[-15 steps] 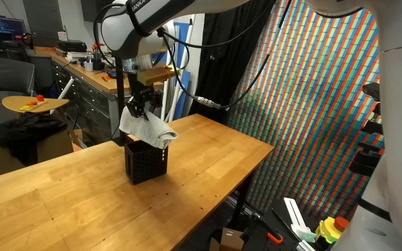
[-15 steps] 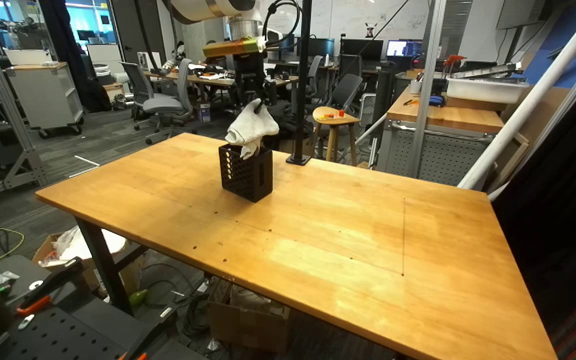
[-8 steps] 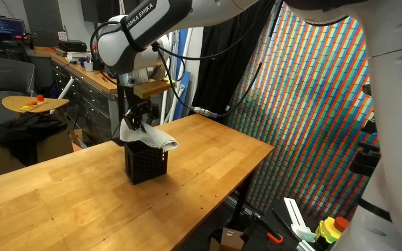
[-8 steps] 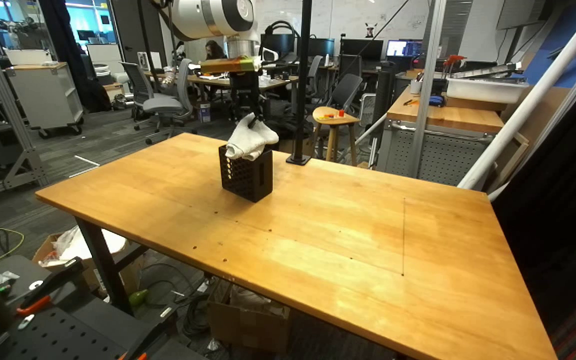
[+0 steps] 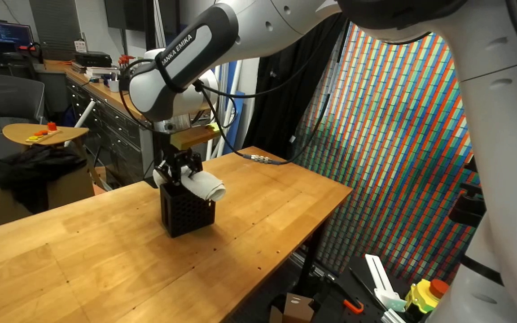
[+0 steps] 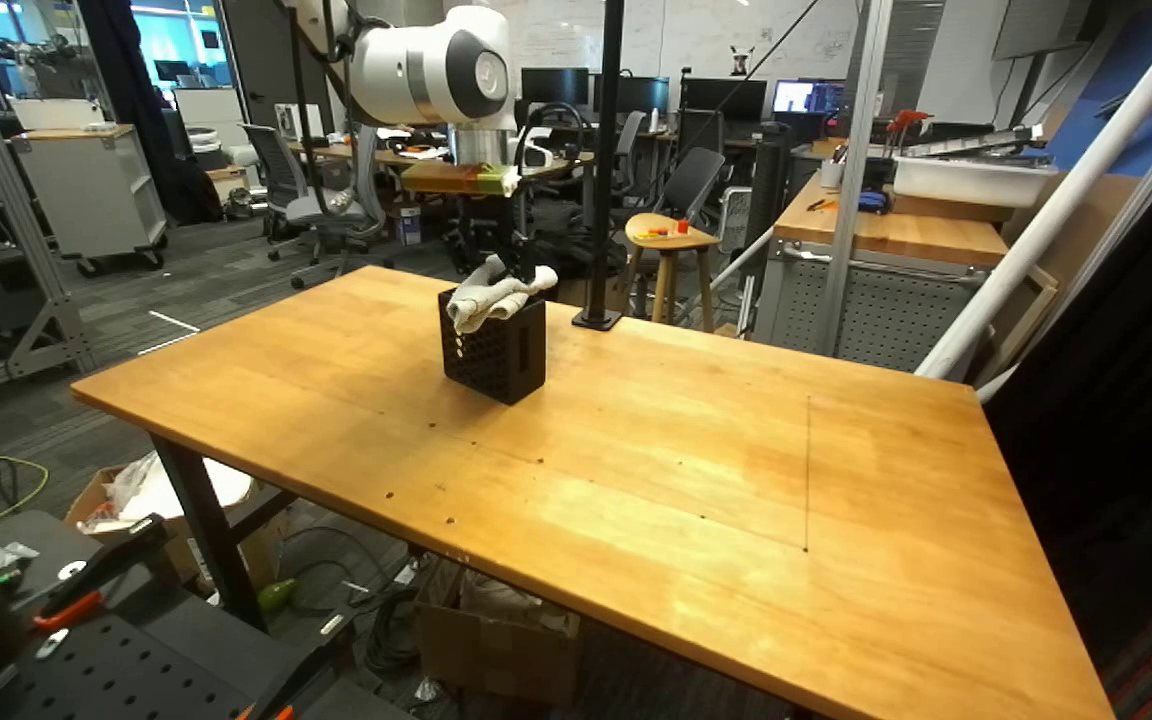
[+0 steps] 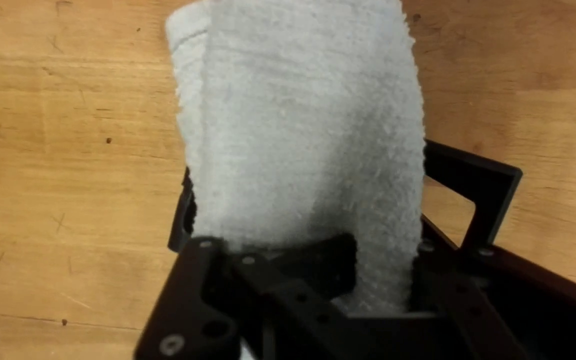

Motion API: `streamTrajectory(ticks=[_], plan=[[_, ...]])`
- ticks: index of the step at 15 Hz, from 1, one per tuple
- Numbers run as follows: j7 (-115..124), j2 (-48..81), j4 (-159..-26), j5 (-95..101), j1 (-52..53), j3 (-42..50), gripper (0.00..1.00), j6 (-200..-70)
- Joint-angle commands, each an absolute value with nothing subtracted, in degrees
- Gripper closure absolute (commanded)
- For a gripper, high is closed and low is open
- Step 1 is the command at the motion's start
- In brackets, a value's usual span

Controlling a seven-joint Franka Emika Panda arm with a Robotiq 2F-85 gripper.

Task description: Pick up the towel, then put it inside the black object

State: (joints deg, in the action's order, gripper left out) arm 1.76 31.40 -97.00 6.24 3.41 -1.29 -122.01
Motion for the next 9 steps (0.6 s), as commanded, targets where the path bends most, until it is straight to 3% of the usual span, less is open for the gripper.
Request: streamTrajectory(ticks=[1, 9], plan=[[0.3, 30.6, -101.6, 3.2, 1.5, -1.6, 0.87, -127.4], [-5.1, 32.9, -101.3, 0.1, -0.3, -2.4, 0.87, -127.1]])
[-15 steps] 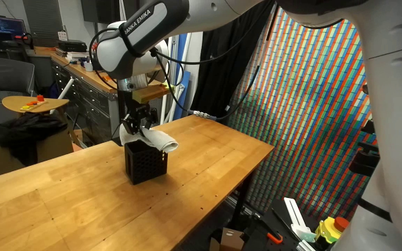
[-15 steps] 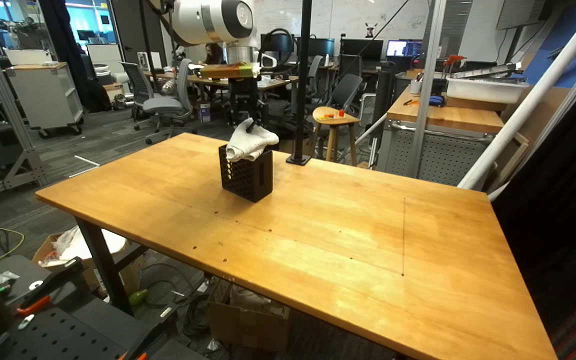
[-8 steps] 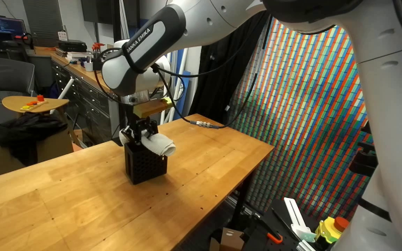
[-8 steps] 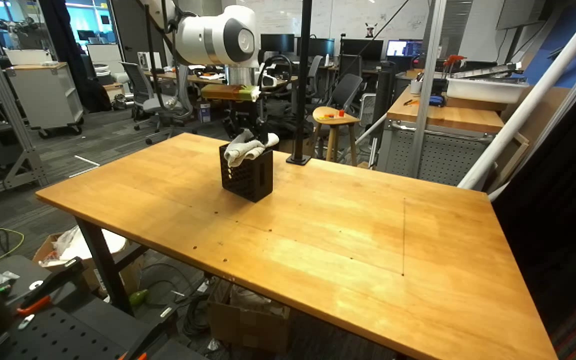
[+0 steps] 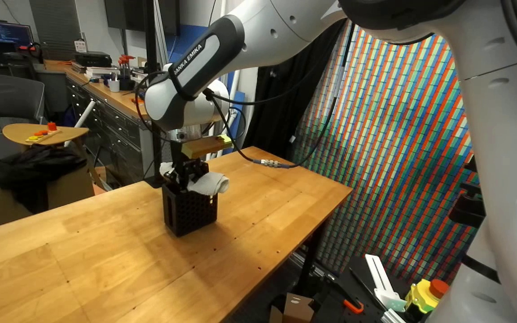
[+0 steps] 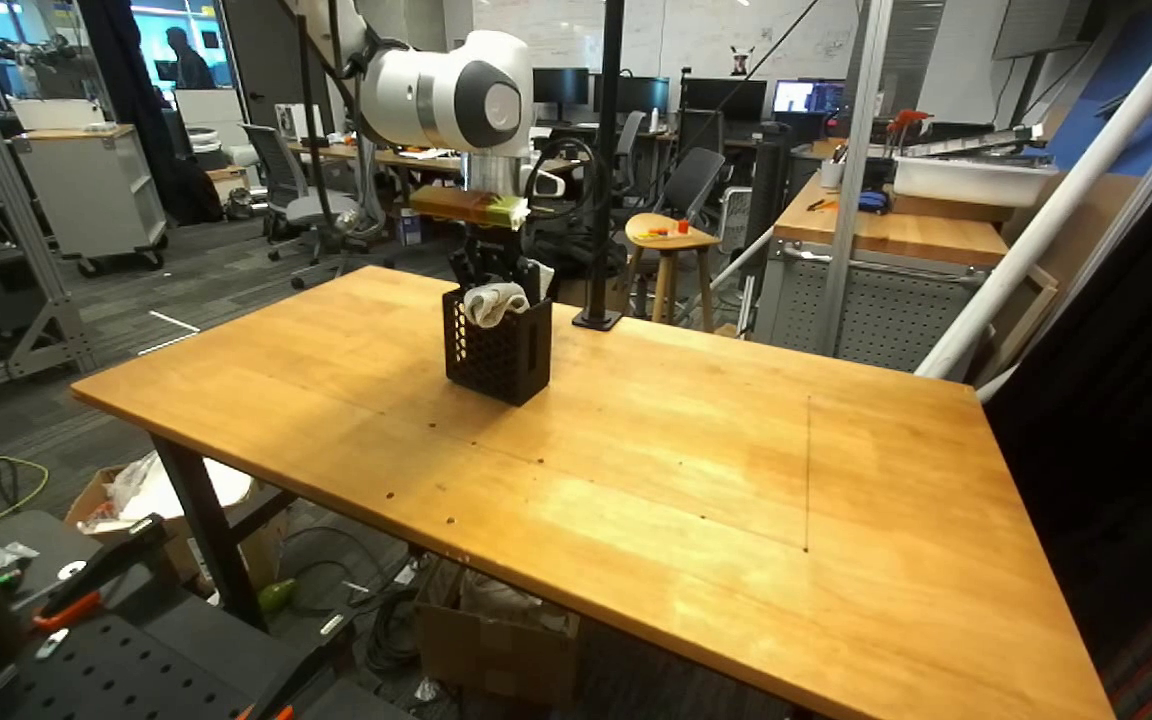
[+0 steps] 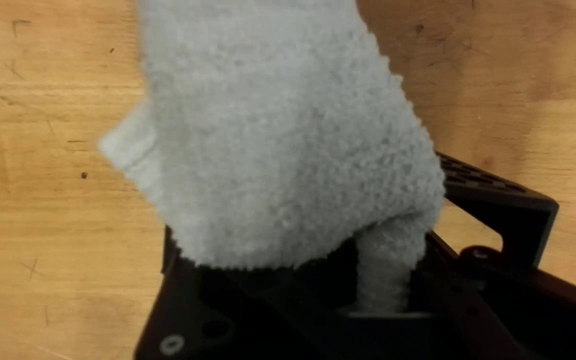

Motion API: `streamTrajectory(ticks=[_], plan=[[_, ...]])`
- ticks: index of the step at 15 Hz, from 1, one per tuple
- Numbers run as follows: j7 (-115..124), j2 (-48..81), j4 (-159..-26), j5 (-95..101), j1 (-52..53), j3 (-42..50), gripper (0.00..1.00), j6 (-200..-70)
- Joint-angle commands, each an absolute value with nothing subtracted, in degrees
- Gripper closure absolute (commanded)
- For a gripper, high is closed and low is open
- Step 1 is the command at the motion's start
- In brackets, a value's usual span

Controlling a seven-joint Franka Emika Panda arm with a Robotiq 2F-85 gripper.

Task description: Pick up the towel, then put it inside the black object

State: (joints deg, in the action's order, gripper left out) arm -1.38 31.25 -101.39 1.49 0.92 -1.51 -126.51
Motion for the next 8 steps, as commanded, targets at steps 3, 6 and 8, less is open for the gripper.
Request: streamTrajectory(ticks=[3, 6, 8], plan=[[-6.0, 32.1, -100.9, 1.3, 0.1, -2.0, 0.87, -125.6], [-5.7, 30.1, -101.3, 3.2, 0.9, -1.3, 0.62, -124.3], [-5.6, 29.6, -101.3, 3.8, 1.2, -1.2, 0.49, -123.6]])
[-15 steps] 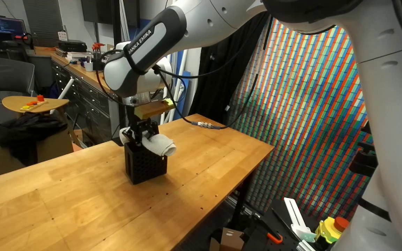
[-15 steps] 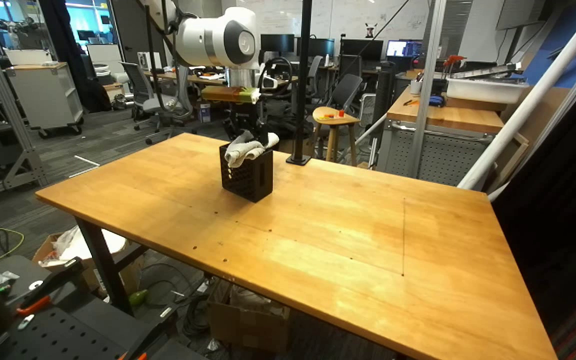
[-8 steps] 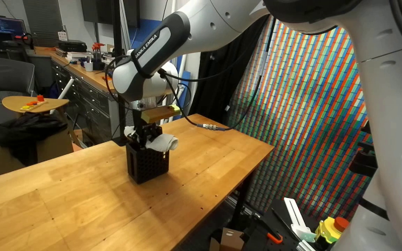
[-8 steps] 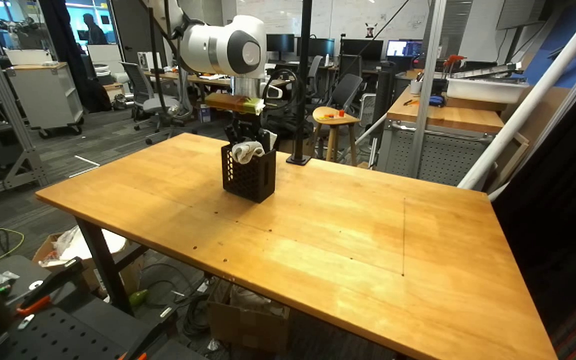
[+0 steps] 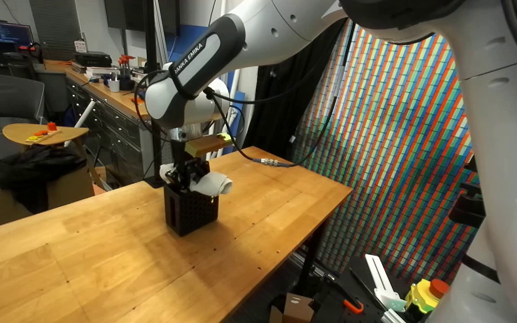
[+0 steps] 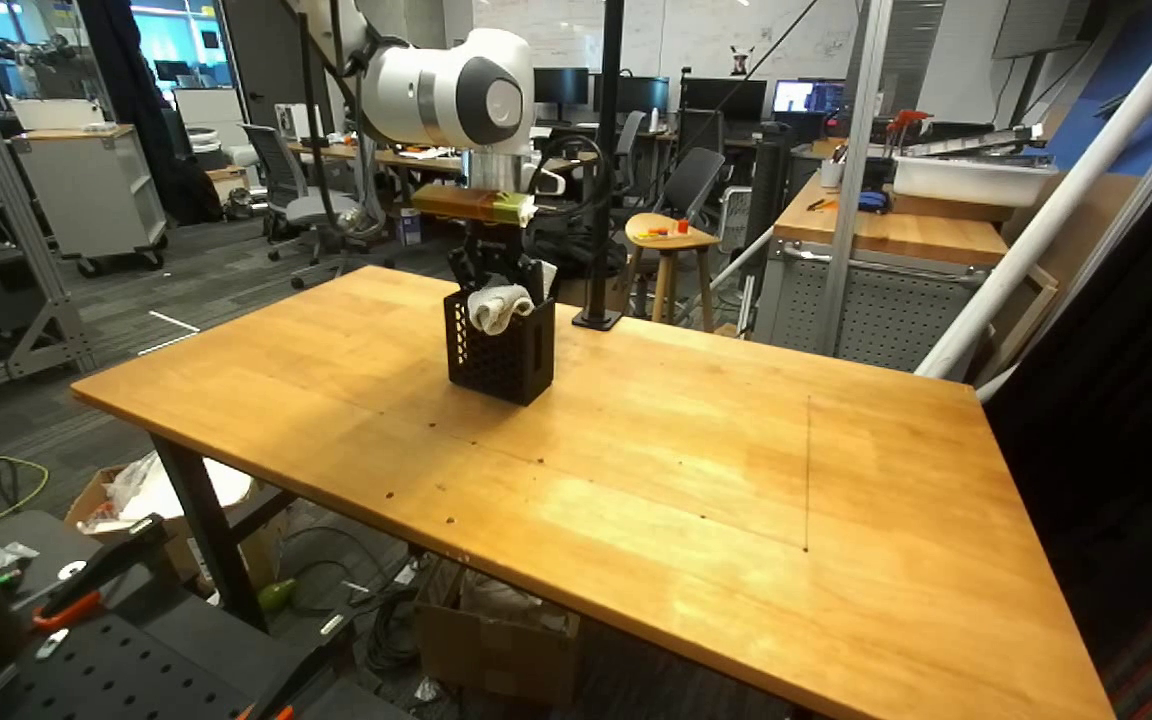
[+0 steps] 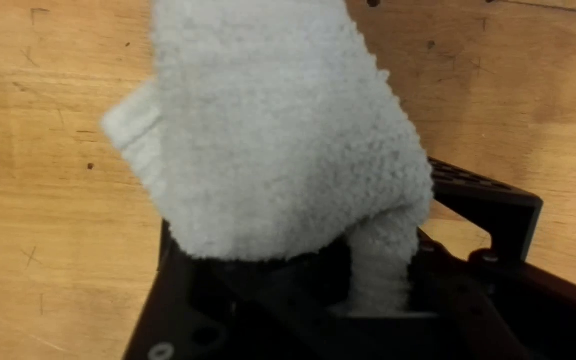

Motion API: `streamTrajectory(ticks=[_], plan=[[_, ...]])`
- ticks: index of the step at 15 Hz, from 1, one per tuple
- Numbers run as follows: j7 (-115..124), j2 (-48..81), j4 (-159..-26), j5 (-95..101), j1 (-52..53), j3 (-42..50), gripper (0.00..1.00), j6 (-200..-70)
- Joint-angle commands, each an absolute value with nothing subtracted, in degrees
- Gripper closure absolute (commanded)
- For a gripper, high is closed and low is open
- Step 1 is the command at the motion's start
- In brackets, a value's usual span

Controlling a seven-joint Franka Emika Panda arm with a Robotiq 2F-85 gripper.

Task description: Pick up the towel, then put it inside the black object

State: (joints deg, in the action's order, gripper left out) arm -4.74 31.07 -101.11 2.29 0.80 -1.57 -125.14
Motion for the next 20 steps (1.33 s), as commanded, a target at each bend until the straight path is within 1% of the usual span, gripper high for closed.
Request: streamTrajectory(ticks=[1, 2, 4, 5, 6, 7, 20], plan=[[-5.6, 29.5, -101.4, 4.1, 1.3, -1.2, 0.42, -123.5], [-5.6, 29.4, -101.4, 4.4, 1.3, -1.3, 0.34, -123.4], [-5.5, 29.2, -101.5, 4.8, 1.6, -1.4, 0.2, -123.2], [-5.5, 29.1, -101.6, 5.1, 1.7, -1.4, 0.12, -123.0], [-5.2, 28.8, -101.8, 5.4, 1.9, -1.4, 0.05, -122.9], [-5.1, 28.5, -101.9, 5.6, 2.0, -1.3, 0.0, -122.7], [-2.5, 20.9, -102.0, 14.6, 3.7, -0.2, 0.0, -115.6]])
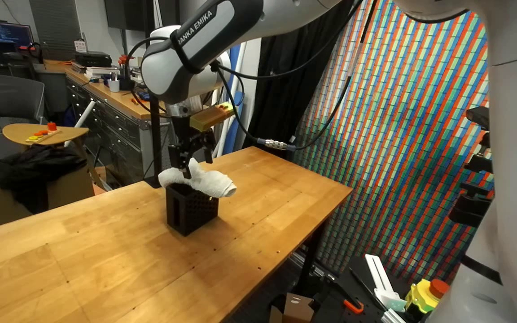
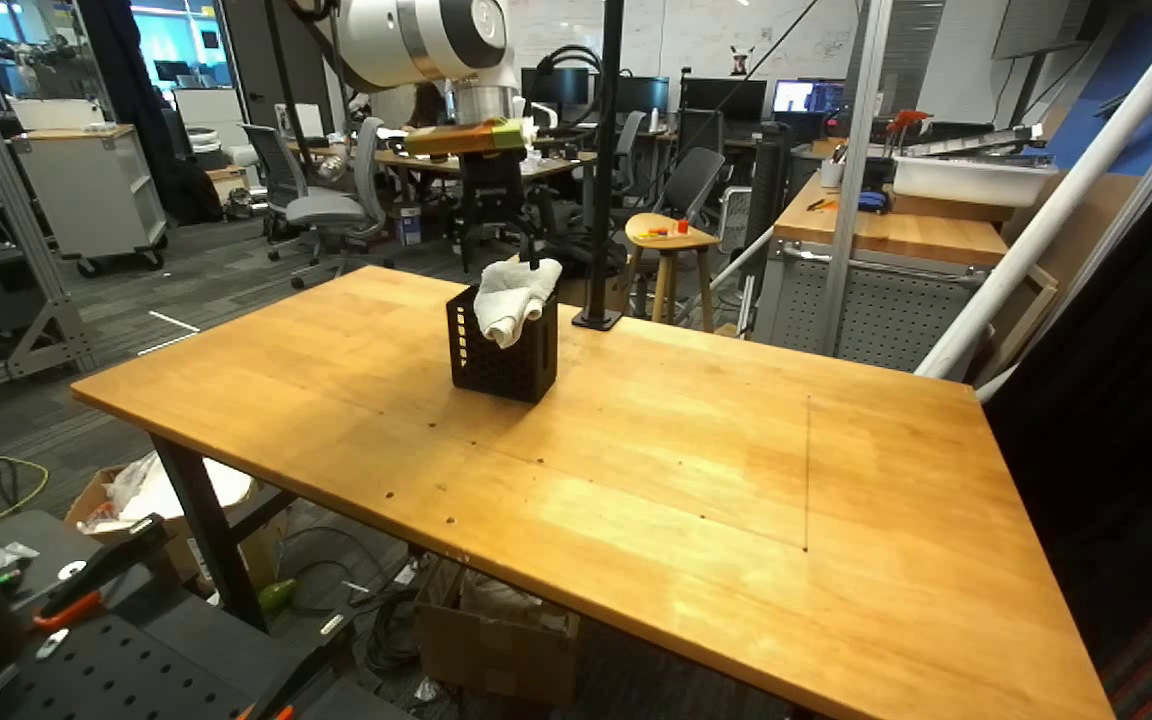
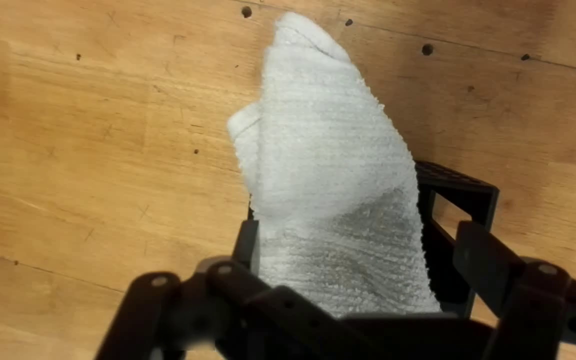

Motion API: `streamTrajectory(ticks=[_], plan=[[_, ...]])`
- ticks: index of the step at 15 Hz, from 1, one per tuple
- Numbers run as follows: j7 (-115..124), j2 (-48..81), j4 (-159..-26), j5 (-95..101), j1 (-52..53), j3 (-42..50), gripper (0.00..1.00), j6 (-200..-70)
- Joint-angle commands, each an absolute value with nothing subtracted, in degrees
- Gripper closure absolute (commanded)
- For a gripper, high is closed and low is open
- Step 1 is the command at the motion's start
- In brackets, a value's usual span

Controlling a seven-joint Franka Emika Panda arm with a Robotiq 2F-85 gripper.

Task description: Pick up the towel, then put it inside the black object

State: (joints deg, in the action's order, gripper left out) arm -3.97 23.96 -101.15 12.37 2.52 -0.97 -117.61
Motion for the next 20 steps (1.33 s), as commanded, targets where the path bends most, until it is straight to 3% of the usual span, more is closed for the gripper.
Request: streamTrajectory(ticks=[1, 9, 13, 15, 20], plan=[[-2.4, 20.8, -101.8, 14.9, 3.7, -0.4, 0.19, -115.3], [-3.6, 22.4, -101.3, 14.1, 3.6, -1.1, 0.82, -117.6], [-4.6, 23.6, -101.3, 14.0, 2.9, -0.7, 0.91, -119.1], [-5.2, 24.2, -101.1, 14.1, 2.4, -0.5, 0.86, -120.3], [-7.9, 26.5, -100.1, 13.4, 0.9, -0.2, 0.86, -122.8]])
